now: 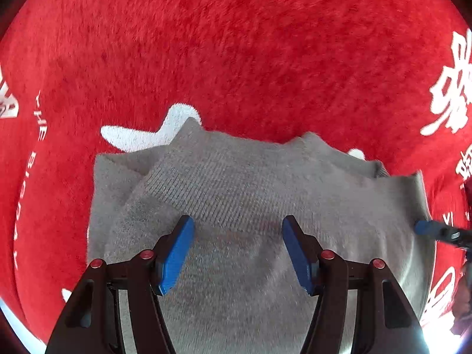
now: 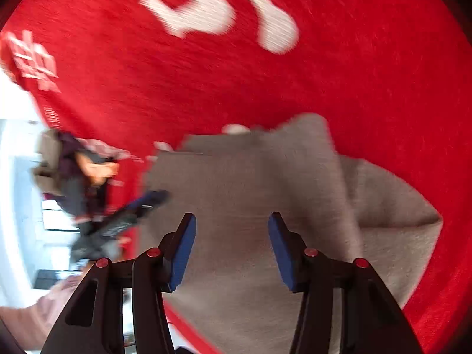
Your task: Fold small clothes
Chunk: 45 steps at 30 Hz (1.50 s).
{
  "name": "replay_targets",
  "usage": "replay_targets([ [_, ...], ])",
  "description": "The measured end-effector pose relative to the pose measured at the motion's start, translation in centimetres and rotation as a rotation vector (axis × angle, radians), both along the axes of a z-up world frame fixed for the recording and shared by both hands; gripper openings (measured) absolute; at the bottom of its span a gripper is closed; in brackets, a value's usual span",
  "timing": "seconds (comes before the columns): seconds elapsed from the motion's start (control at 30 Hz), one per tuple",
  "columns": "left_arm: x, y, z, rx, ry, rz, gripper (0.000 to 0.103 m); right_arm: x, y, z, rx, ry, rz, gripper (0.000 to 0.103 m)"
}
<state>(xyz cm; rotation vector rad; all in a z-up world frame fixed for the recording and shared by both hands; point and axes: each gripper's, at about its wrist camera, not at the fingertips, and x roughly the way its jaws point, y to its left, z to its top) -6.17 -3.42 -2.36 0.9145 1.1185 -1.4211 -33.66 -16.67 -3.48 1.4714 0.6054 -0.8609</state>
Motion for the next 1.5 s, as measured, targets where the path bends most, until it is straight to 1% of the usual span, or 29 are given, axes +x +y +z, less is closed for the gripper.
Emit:
replay_targets([
  [0.03, 0.0, -0.1, -0.1, -0.005, 0.000, 0.000, 0.064, -0.5, 0.0, -0.6, 0.012, 0.055, -0.013, 0.055],
  [0.07, -0.1, -0.1, -0.2, -0.008, -0.003, -0.007, 0.064, -1.3, 0.0, -0.9, 0.014, 0.114, -0.038, 0.051],
  [0.1, -0.1, -0.1, -0.2, -0.008, -0.006, -0.019, 0.064, -2.4, 0.0, -1.0, 0.001, 0.143, -0.067, 0.044],
  [0.13, -0.1, -0.2, -0.3, -0.008, -0.010, -0.031, 0.064, -3.7, 0.1, -1.0, -0.013, 0.143, -0.097, 0.039],
  [0.17, -0.1, -0.2, -0.3, -0.008, -0.011, -0.041, 0.064, -4.4, 0.3, -0.9, -0.017, 0.166, -0.112, 0.040],
  [0.23, 0.1, -0.2, 0.0, -0.004, -0.013, -0.050, 0.064, -5.7, 0.7, -0.5, -0.008, 0.291, -0.135, 0.046],
  [0.27, -0.2, -0.2, -0.1, -0.002, -0.018, -0.048, 0.064, -6.5, 1.0, -0.4, 0.005, 0.312, -0.151, 0.046],
  [0.33, 0.3, 0.0, 0.8, -0.007, -0.037, -0.033, 0.064, -7.7, 1.9, 0.3, 0.011, 0.266, -0.191, 0.047],
  [0.4, 1.0, 0.5, 1.6, -0.002, -0.051, -0.028, 0.064, -8.4, 3.2, 1.3, -0.005, 0.245, -0.194, 0.048],
  [0.5, 1.9, 1.3, 2.2, 0.026, -0.046, -0.024, 0.064, -8.4, 5.4, 2.4, -0.011, 0.205, -0.193, 0.050],
  [0.63, 3.8, 4.0, 3.3, 0.057, -0.032, 0.010, 0.064, -7.2, 8.6, 3.3, -0.005, 0.150, -0.185, 0.052],
  [0.73, 5.9, 6.2, 3.9, 0.086, -0.021, 0.051, 0.064, -4.7, 10.2, 4.1, 0.005, 0.142, -0.164, 0.052],
  [0.83, 7.3, 8.0, 4.3, 0.107, -0.017, 0.073, 0.064, -3.6, 12.1, 4.5, 0.009, 0.076, -0.175, 0.052],
  [0.93, 9.1, 9.1, 4.5, 0.126, 0.027, 0.103, 0.064, -3.0, 13.8, 4.7, 0.012, -0.014, -0.180, 0.053],
  [1.0, 10.3, 9.5, 4.1, 0.146, 0.079, 0.117, 0.064, -1.5, 15.0, 4.2, 0.042, -0.083, -0.165, 0.055],
  [1.03, 10.6, 9.9, 3.9, 0.154, 0.097, 0.117, 0.064, -1.5, 15.7, 4.1, 0.054, -0.099, -0.161, 0.055],
  [1.1, 11.1, 10.4, 3.5, 0.172, 0.135, 0.103, 0.064, 0.2, 16.7, 3.1, 0.097, -0.147, -0.155, 0.056],
  [1.17, 11.3, 11.0, 2.8, 0.194, 0.157, 0.063, 0.064, 1.6, 18.0, 2.0, 0.138, -0.183, -0.165, 0.056],
  [1.23, 11.3, 11.5, 2.3, 0.211, 0.180, 0.016, 0.064, 2.6, 19.3, 1.0, 0.173, -0.218, -0.203, 0.056],
  [1.27, 11.3, 11.6, 2.1, 0.212, 0.190, -0.002, 0.064, 3.2, 20.0, 0.3, 0.189, -0.232, -0.236, 0.056],
  [1.43, 10.9, 11.6, 1.1, 0.233, 0.227, -0.116, 0.064, 3.6, 23.3, -2.0, 0.214, -0.239, -0.411, 0.056],
  [1.5, 10.9, 11.1, 0.7, 0.247, 0.254, -0.143, 0.064, 3.2, 24.4, -2.6, 0.203, -0.247, -0.512, 0.056],
])
